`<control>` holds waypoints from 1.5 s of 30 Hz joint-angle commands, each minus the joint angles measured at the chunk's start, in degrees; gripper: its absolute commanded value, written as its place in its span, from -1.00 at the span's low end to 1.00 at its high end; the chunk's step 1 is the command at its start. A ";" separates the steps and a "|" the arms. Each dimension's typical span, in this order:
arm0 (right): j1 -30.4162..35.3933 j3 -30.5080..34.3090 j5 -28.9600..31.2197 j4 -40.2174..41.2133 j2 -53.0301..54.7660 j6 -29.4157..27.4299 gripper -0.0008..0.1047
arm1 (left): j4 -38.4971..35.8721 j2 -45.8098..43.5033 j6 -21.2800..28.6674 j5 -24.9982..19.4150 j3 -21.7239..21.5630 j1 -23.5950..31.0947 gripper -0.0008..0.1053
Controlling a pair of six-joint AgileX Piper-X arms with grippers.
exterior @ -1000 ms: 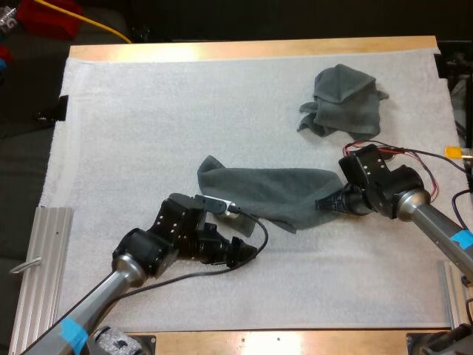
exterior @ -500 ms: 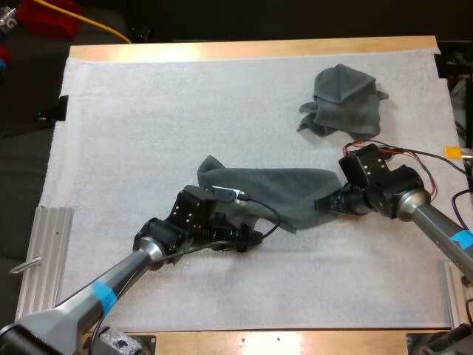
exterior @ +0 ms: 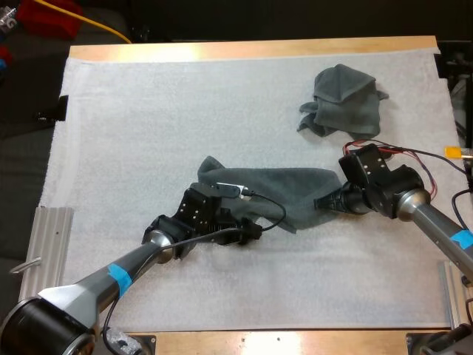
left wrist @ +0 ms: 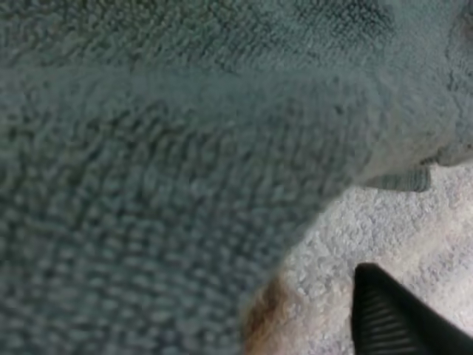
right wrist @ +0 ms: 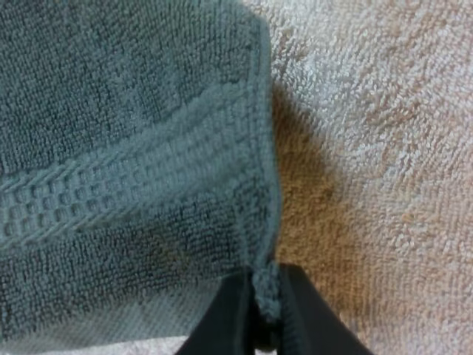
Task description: Pick towel from pile, fold and stack
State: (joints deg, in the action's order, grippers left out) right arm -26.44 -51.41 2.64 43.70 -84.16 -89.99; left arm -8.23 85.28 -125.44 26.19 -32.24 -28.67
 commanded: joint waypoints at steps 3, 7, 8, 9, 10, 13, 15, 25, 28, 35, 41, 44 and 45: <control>0.06 -0.07 -0.30 -0.06 0.42 0.22 -0.97 | 0.40 0.30 -0.49 -1.14 -0.27 -0.30 -0.45; 0.06 -0.07 -0.30 -0.06 0.42 0.22 -0.97 | -1.10 0.30 -0.49 -1.85 -0.27 -0.30 -0.95; 0.06 -0.07 -0.30 -0.06 0.42 0.22 -0.97 | -1.23 0.30 -0.49 -1.86 -0.27 -0.30 -0.98; 0.06 -0.07 -0.30 -0.06 0.42 0.22 -0.97 | -1.26 0.30 -0.49 -1.69 -0.27 -0.30 -0.98; 0.06 -0.07 -0.30 -0.06 0.42 0.22 -0.97 | -1.26 0.15 -0.49 -1.49 -0.27 -0.30 -0.98; 0.06 -0.07 -0.30 -0.06 0.42 0.22 -0.97 | -1.26 -1.47 -0.23 -1.46 -0.27 -0.30 -0.98; 0.06 -0.07 -0.30 -0.06 0.42 0.22 -0.97 | -1.26 -3.07 0.16 -1.46 -0.46 -0.30 -0.98; 0.06 -0.07 -5.16 0.03 1.15 0.22 -0.97 | -18.23 -15.44 11.15 -4.95 -5.80 -0.30 -0.98; 0.06 -0.07 -6.78 0.19 3.72 0.22 -0.97 | -24.34 -17.69 13.90 -4.99 -8.11 -0.30 -0.98; 0.06 -4.80 -7.92 7.84 15.50 1.61 -0.97 | -41.62 -22.78 19.48 -6.69 -20.04 -0.30 -0.98; 0.06 -11.09 -8.05 12.81 21.69 2.85 -0.97 | -48.69 -23.54 19.18 -1.37 -28.33 -0.30 -0.98; -0.86 -13.89 -8.05 16.20 24.07 2.93 -0.97 | -51.70 -24.77 19.05 -1.18 -31.09 -0.30 -0.98; -1.98 -14.41 -8.05 16.94 24.83 3.36 -0.97 | -52.38 -25.36 19.05 0.00 -31.71 -0.30 -0.98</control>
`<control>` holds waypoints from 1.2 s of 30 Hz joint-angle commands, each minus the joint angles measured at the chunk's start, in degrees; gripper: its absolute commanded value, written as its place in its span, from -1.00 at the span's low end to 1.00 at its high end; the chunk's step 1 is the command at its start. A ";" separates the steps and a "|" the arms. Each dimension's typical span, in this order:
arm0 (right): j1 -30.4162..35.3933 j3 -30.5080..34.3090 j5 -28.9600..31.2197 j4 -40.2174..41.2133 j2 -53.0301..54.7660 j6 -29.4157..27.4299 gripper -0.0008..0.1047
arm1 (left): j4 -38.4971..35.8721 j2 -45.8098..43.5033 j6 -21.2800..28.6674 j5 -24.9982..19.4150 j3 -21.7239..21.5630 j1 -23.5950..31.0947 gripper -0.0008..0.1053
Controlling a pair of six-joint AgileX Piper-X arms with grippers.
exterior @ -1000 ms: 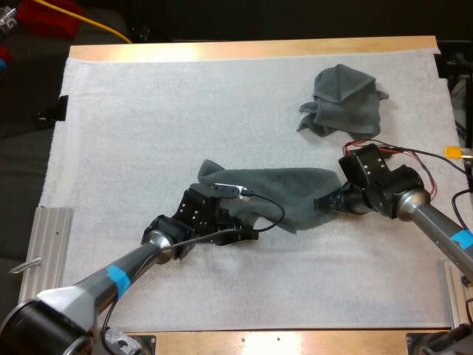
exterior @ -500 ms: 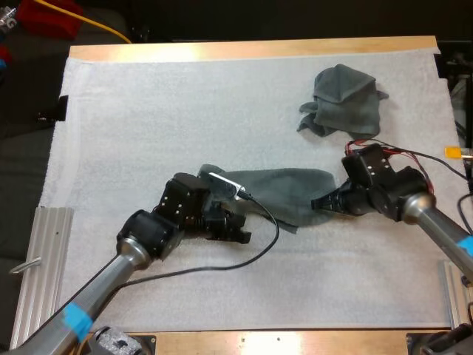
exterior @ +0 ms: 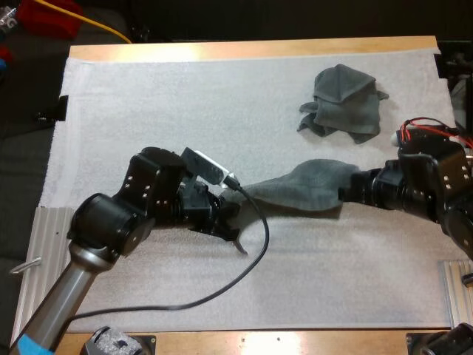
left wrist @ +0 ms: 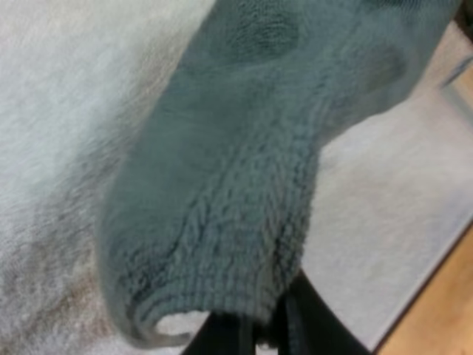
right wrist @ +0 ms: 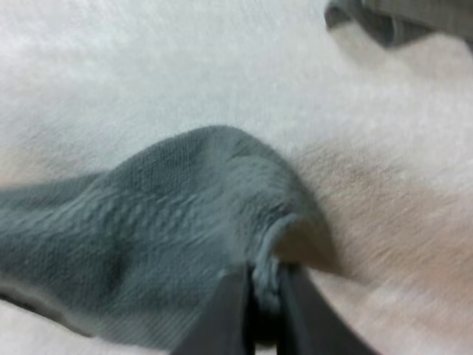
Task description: Pick towel from pile, fold and stack
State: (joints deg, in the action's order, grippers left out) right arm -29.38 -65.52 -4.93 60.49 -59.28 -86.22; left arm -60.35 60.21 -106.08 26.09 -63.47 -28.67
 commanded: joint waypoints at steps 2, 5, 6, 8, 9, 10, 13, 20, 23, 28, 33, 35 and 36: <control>-2.75 -1.12 0.58 1.95 0.94 1.65 -0.97 | -2.29 -1.77 -0.66 2.45 -0.77 -0.30 -0.98; -8.94 -3.25 7.44 6.42 1.21 3.69 -0.97 | -5.53 -3.10 -0.44 2.84 -0.76 -2.53 -0.98; -10.32 -3.75 8.38 7.28 1.21 3.98 -0.97 | -5.83 -3.35 -0.54 2.84 -0.76 -3.67 -0.98; -12.60 -4.74 9.54 9.06 1.30 4.65 -0.97 | -6.29 -3.76 -1.17 2.74 -0.76 -5.68 -0.98; -13.87 -5.17 10.18 10.21 1.38 5.26 -0.97 | -6.64 -4.01 -1.75 2.13 -0.76 -6.75 -0.98; -15.25 -5.57 10.65 11.53 1.38 5.88 -0.97 | -7.38 -4.33 -2.02 1.12 -0.76 -7.99 -0.98; -18.96 -6.16 10.77 14.75 1.36 7.21 -0.97 | -10.57 -5.02 -2.02 -1.93 -0.76 -10.77 -0.98; -27.34 -6.36 15.27 21.17 1.44 11.66 -0.97 | -16.95 -6.52 -3.55 -8.41 -0.76 -15.58 -0.98; -28.68 -5.16 16.64 20.24 1.44 12.96 -0.97 | -16.95 -6.54 -3.36 -10.95 1.08 -15.42 -0.98; -26.46 0.96 16.74 11.63 0.14 13.22 -0.97 | -13.47 -6.54 -4.36 -10.94 6.30 -14.76 -0.98; -22.38 1.19 16.24 7.46 -2.97 13.00 -0.97 | -7.98 -4.60 -4.01 -10.75 8.28 -9.83 -0.98; -20.72 1.19 15.47 6.69 -4.61 12.99 -0.97 | -6.75 -2.86 -2.74 -9.09 8.27 -7.79 -0.98; -19.97 1.19 15.12 6.09 -5.53 12.99 -0.97 | -6.22 -1.72 -2.33 -8.09 8.27 -6.76 -0.98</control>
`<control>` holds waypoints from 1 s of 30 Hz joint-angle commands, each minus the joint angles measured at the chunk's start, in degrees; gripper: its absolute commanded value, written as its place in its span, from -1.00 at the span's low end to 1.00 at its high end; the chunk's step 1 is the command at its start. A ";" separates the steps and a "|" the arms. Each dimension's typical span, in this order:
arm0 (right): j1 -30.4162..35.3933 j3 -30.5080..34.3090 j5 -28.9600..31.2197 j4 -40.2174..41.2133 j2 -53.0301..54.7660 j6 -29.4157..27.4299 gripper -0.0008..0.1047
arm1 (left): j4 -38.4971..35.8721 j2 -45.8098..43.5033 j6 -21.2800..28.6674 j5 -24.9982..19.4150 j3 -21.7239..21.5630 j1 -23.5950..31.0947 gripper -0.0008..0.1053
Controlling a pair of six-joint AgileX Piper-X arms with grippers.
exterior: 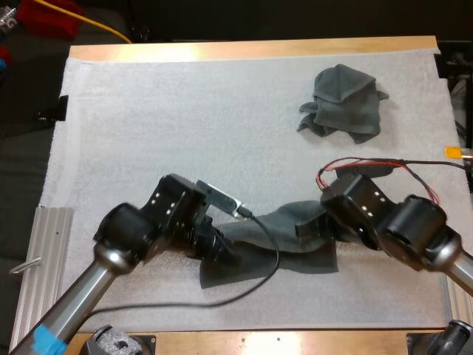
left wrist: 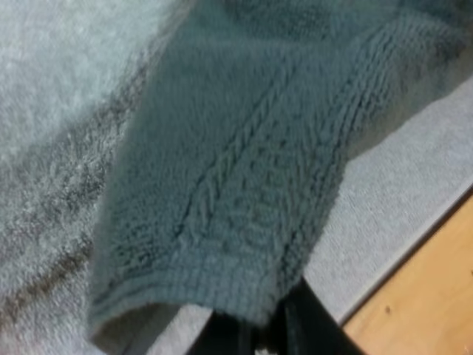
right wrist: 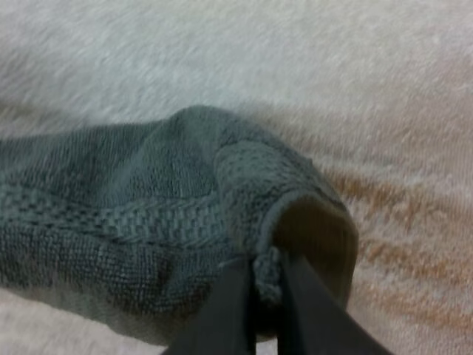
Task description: Pick towel from pile, fold and stack
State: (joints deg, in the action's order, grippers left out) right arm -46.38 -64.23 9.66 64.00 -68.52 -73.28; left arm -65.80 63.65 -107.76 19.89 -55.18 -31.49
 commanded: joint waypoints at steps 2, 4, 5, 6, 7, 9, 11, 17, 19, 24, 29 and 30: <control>2.30 -0.10 -1.85 -2.43 -1.84 0.05 -0.97 | 1.26 3.04 0.23 3.36 -0.02 3.22 -0.98; 6.68 -0.10 -7.72 -6.20 -5.60 0.47 -0.97 | 3.49 7.78 -0.25 11.20 -0.02 9.05 -0.98; 7.63 -0.10 -8.78 -6.98 -6.45 0.78 -0.97 | 4.04 8.95 -0.31 13.00 -0.02 10.55 -0.98; 9.90 -0.10 -12.00 -8.54 -8.74 2.01 -0.97 | 5.70 11.68 -1.07 17.10 -0.02 13.67 -0.98; 10.77 -0.10 -13.31 -9.20 -9.65 2.39 -0.97 | 6.40 12.69 -1.64 18.38 -0.02 14.70 -0.98; 11.76 -0.10 -14.90 -10.06 -10.50 3.19 -0.97 | 7.29 13.90 -2.19 19.84 -0.02 15.76 -0.98; 15.15 -0.10 -18.43 -14.90 -13.62 5.76 -0.97 | 11.67 18.54 -4.53 22.72 -0.02 18.09 -0.98; 16.22 -0.10 -18.53 -19.05 -16.05 4.98 -0.97 | 17.09 19.93 -4.73 17.52 -0.02 18.14 -0.98; 16.30 -0.10 -18.53 -21.25 -16.79 4.99 -0.97 | 18.45 19.93 -4.73 16.13 -0.02 18.14 -0.98; 16.38 -0.10 -17.51 -25.45 -19.22 6.69 -0.97 | 21.79 20.30 -4.73 14.60 -0.02 18.14 -0.97; 16.38 -0.10 -17.28 -27.86 -21.06 10.45 -0.69 | 23.11 21.74 -5.29 14.41 -0.02 18.14 -0.24; 16.38 -0.10 -17.28 -28.47 -21.11 10.59 -0.56 | 23.38 21.81 -5.31 14.41 -0.02 18.14 -0.06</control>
State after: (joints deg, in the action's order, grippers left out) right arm -30.33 -64.23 -7.85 35.55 -89.96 -62.93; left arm -42.87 85.70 -112.69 34.71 -55.18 -13.36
